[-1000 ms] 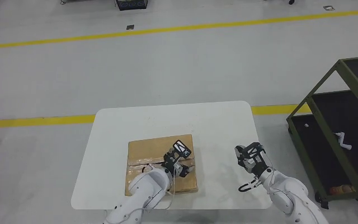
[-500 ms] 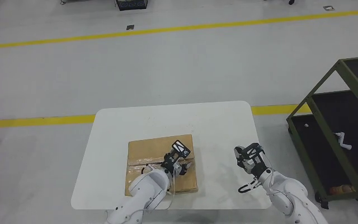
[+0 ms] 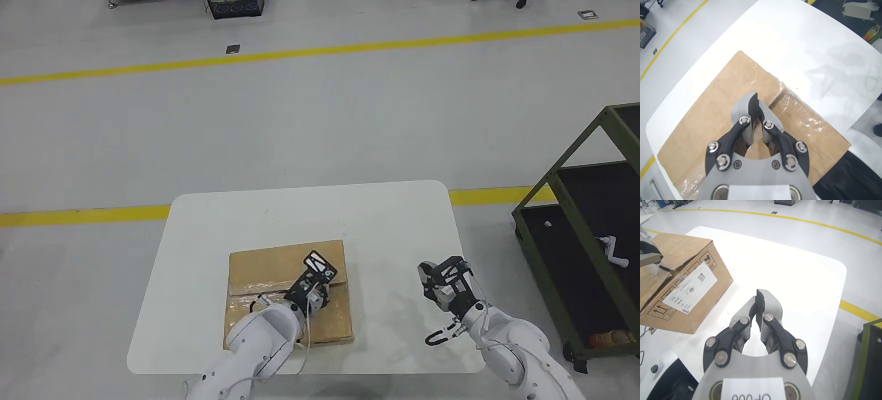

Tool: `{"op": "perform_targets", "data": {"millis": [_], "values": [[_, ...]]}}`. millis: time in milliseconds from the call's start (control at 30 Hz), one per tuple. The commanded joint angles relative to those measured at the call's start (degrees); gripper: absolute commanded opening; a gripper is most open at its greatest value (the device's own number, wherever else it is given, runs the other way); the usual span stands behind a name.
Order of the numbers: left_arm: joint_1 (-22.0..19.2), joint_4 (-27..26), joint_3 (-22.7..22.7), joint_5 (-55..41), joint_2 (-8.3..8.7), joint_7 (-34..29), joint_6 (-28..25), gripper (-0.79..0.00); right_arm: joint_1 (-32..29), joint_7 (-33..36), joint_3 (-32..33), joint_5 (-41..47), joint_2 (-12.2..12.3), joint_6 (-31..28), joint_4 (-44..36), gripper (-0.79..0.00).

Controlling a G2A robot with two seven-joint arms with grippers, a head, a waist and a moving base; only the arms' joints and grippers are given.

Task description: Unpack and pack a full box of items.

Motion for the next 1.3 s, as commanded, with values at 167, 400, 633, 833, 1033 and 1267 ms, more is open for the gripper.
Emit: {"op": "perform_targets", "data": {"millis": [167,400,633,833,1033,1267], "values": [[2.6,-3.3,-4.1,-3.5,0.68,1.0,-2.1,-0.730,0.4,0.2,-0.6,-0.2,-0.1,-0.1,-0.1,-0.785],[5.3,-7.3,-8.4,-5.2,1.57,2.4,-5.2,-0.733,0.7,0.4,-1.2,-0.5,-0.2,-0.3,-0.2,-0.785],[7.1,-10.5,-10.5,-7.2,2.08,2.3,-7.5,0.000,0.9,0.5,-1.8,-0.7,-0.2,-0.4,-0.4,-0.785],[7.6,-10.6,-10.1,-7.6,2.07,2.4,-6.2,0.000,1.0,0.3,-1.7,-0.8,-0.2,-0.4,-0.3,-0.785],[8.3,-9.8,-7.8,-6.7,1.96,1.5,-5.8,0.000,1.0,0.1,-1.3,-0.7,-0.2,-0.7,0.1,-0.785],[6.8,-7.8,-3.5,0.4,1.69,1.3,-4.7,0.000,1.1,-0.3,-0.9,-0.6,-0.1,-0.9,0.9,-0.785]]}}
